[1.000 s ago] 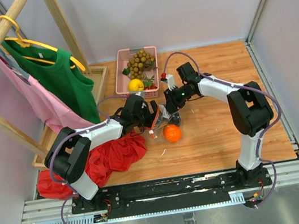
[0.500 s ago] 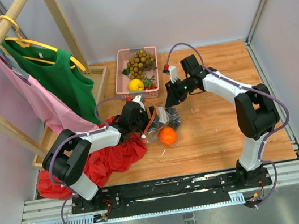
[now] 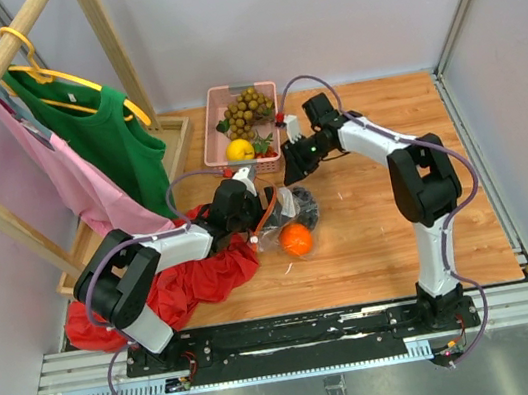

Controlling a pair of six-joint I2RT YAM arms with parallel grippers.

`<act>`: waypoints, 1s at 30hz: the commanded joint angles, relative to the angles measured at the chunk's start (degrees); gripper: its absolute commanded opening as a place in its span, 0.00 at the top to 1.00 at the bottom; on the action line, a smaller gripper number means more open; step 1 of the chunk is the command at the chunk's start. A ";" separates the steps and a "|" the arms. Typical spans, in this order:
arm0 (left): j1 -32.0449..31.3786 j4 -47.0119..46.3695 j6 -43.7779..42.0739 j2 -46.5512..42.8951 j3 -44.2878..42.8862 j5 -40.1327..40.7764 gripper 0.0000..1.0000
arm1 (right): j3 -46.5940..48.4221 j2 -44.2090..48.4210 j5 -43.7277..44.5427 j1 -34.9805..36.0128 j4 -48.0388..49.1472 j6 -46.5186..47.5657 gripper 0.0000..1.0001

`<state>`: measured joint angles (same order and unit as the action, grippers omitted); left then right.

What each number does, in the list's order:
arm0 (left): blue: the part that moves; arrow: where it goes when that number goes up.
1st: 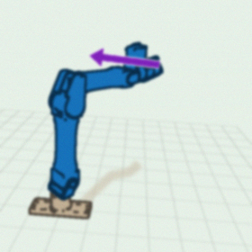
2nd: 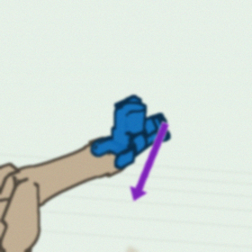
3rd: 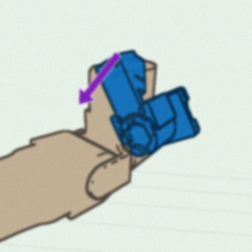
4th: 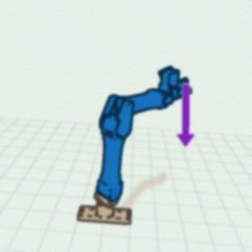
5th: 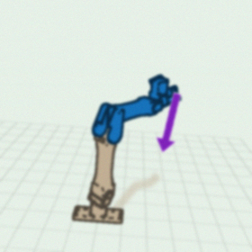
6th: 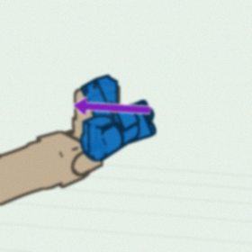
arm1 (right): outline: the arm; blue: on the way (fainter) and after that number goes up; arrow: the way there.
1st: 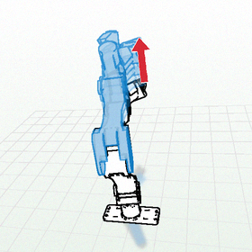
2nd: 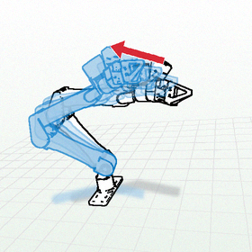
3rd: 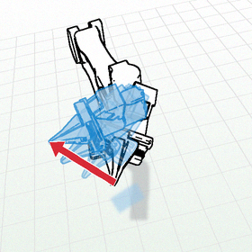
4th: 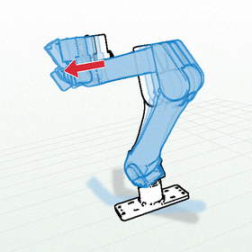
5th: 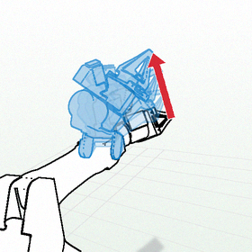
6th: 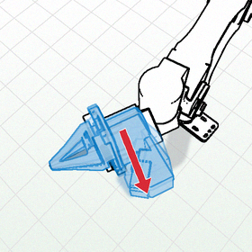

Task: Open the zip-top bag and remove the fake food
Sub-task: Pick up the fake fruit from the zipper food storage bag.

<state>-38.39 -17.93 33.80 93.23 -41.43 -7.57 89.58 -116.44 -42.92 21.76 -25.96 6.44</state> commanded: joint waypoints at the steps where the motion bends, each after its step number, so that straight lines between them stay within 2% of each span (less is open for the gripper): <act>1: -0.19 -2.12 -0.86 -1.48 0.32 1.25 0.12 | -2.48 -0.60 2.55 2.98 -2.24 2.59 0.72; 10: 0.07 -2.11 -1.09 -0.34 0.47 3.84 0.04 | -8.56 2.15 -2.13 5.49 -0.02 3.99 0.75; 14: 0.07 -3.17 -1.55 -0.46 0.35 2.17 0.05 | -10.92 4.30 -2.57 6.59 1.52 3.67 0.75; 21: 0.07 -1.05 -1.64 -2.03 0.96 0.77 0.08 | -8.92 4.70 -0.72 5.71 0.51 2.81 0.75; 25: 0.14 1.17 -2.05 -4.44 1.20 0.90 0.07 | -9.56 7.04 0.08 4.31 0.16 3.58 0.74; 30: 0.46 3.20 -1.63 -5.74 0.94 -0.39 0.04 | -11.18 11.80 -1.81 1.83 0.28 5.83 0.67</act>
<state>-38.37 -16.12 32.97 89.60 -40.51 -6.70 79.37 -110.45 -42.96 25.87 -25.12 9.72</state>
